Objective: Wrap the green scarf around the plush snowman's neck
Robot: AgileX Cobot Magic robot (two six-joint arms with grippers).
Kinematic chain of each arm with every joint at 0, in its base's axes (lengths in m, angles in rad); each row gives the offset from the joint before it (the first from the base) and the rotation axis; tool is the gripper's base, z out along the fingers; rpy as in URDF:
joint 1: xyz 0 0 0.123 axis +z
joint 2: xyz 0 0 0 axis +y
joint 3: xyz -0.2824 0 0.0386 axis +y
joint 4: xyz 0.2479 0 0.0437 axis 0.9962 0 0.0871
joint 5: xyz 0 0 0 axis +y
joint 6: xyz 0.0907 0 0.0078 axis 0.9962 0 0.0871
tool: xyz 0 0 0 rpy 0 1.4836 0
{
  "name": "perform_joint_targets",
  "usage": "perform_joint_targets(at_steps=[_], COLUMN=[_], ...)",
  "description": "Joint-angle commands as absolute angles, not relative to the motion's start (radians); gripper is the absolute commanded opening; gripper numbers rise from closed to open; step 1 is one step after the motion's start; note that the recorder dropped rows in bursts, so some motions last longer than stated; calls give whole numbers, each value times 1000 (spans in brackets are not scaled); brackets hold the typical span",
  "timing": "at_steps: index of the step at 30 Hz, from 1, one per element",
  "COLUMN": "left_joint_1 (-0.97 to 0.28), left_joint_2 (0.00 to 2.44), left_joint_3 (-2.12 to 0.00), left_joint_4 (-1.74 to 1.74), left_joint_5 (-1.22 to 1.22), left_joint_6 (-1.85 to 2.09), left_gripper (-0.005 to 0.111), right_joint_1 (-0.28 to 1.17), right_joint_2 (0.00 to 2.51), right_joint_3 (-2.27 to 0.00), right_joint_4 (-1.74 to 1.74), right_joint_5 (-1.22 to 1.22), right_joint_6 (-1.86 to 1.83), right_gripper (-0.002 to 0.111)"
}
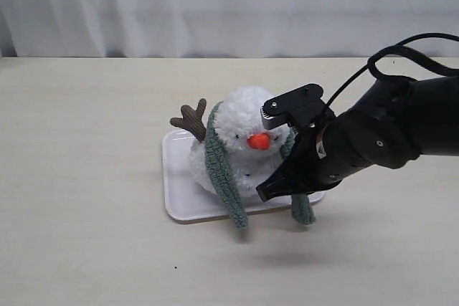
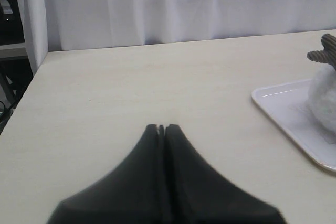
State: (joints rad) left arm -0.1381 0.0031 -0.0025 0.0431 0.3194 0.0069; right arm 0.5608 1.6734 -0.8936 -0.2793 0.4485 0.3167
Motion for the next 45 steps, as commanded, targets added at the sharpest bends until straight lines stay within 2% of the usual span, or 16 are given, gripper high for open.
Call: perform_joint_targets(at_steps=[1, 14, 20, 22, 28, 31, 45], left_joint_1=[-135, -135, -135, -135, -135, -135, -135], left_joint_2=[0, 0, 0, 0, 0, 0, 0], left_joint_3=[0, 0, 0, 0, 0, 0, 0], left_joint_4=[39, 39, 39, 39, 39, 39, 39], left_joint_5=[310, 310, 310, 310, 310, 310, 310], left_joint_6=[5, 5, 5, 5, 5, 5, 5], left_gripper=[0, 0, 0, 0, 0, 0, 0], right_joint_1=[562, 562, 562, 562, 562, 562, 562], right_joint_2=[1665, 1692, 1726, 1735, 1749, 1749, 1749], right_joint_3=[-924, -976, -976, -976, -976, -976, -951], right_joint_4=[-239, 256, 286, 320, 353, 353, 398], right_joint_5=[470, 520, 487, 473, 489, 505, 543], right_joint_6=[290, -79, -88, -88, -101, -101, -138], right_gripper=[4, 4, 5, 9, 37, 46, 47])
